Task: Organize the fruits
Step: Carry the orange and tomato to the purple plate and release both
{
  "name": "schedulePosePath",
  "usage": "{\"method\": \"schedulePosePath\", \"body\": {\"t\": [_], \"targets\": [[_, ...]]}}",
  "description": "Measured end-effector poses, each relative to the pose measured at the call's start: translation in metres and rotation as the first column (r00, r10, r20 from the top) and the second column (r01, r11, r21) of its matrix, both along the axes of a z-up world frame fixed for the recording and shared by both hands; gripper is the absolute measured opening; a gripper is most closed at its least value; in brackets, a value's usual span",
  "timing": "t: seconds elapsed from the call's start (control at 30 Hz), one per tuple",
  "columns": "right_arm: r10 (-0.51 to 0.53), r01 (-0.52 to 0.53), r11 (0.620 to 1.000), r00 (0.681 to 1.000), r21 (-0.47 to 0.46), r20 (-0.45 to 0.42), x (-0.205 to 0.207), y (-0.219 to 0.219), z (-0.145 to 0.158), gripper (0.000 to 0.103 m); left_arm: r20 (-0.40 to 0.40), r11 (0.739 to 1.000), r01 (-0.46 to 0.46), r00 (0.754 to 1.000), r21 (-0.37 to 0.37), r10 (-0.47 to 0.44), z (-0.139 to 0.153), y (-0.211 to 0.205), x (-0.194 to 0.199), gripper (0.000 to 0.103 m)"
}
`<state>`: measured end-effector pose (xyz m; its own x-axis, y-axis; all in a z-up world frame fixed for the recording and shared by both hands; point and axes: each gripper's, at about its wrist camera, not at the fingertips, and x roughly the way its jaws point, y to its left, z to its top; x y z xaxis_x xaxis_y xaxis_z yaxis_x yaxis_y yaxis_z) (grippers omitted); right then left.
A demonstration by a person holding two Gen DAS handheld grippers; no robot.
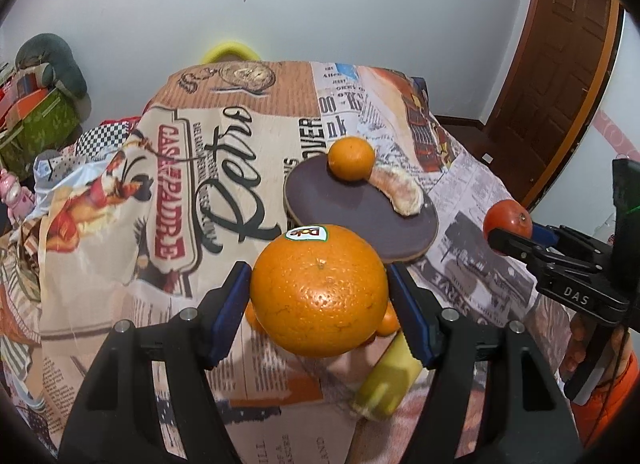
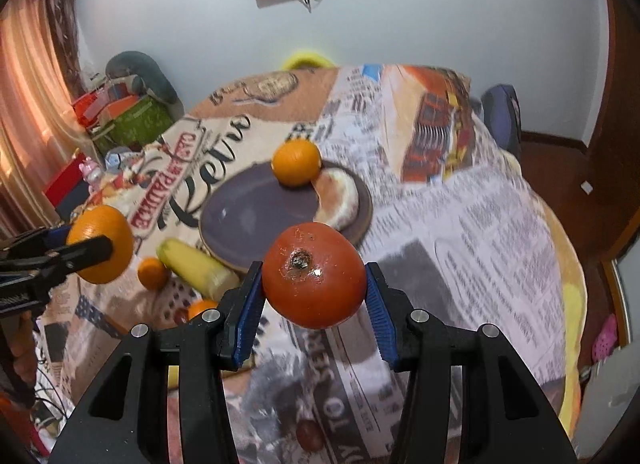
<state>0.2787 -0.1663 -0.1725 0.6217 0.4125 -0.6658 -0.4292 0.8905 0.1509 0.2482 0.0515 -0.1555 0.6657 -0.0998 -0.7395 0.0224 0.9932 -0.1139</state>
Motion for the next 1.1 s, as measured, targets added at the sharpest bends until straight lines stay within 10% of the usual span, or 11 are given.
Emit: {"method": "schedulePosePath", "body": {"t": [0.43,1.1], "targets": [[0.036,-0.038,0.999,0.995,0.024,0.095,0.029,0.022,0.025,0.045,0.036,1.0,0.023,0.999,0.003,-0.023,0.008,-0.01,0.054,0.069],[0.077,-0.078,0.995,0.997,-0.059,-0.02,0.103,0.052,-0.031,0.045,-0.082,1.0,0.022,0.996,-0.021,-0.024,-0.039,0.002,0.149,0.069]]}}
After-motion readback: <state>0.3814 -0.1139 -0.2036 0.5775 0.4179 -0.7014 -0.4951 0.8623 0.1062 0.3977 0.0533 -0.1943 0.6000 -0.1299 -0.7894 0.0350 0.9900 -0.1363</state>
